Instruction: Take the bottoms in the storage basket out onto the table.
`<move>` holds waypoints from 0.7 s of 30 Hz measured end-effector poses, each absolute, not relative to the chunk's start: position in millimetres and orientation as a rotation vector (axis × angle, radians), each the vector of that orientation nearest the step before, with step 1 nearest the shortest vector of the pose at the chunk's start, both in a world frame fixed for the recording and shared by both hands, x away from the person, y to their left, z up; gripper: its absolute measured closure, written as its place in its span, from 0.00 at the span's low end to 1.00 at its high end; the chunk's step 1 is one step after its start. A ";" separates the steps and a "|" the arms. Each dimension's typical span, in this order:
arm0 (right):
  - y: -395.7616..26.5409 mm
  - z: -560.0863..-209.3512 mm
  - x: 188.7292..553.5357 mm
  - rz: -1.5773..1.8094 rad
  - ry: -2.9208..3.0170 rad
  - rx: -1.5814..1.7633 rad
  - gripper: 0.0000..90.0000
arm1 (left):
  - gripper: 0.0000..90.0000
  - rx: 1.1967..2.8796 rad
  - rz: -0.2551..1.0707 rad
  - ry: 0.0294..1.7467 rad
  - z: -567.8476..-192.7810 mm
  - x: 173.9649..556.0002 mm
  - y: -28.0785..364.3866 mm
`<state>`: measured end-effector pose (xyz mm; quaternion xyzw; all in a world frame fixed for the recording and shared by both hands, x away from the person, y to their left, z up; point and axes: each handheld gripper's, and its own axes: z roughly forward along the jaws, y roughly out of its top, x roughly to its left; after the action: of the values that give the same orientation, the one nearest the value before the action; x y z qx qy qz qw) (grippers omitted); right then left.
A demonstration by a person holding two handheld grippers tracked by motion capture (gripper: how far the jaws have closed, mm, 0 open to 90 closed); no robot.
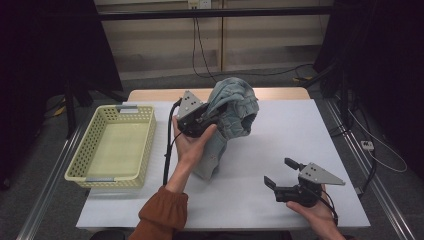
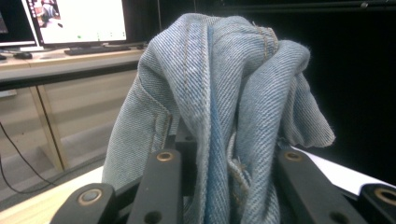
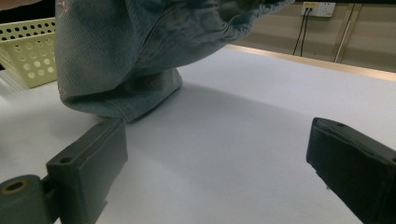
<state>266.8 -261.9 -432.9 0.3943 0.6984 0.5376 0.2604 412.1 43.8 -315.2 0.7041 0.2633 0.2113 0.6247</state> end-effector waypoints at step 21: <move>-261.9 -432.9 267.2 1.454 1.893 1.068 0.06 | 0.79 1.692 0.416 0.666 -350.6 418.7 41.7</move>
<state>267.2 -261.9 -432.9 0.3944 0.6988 0.5370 0.2603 418.7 41.7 -350.6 0.7285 0.2870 0.1792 0.5957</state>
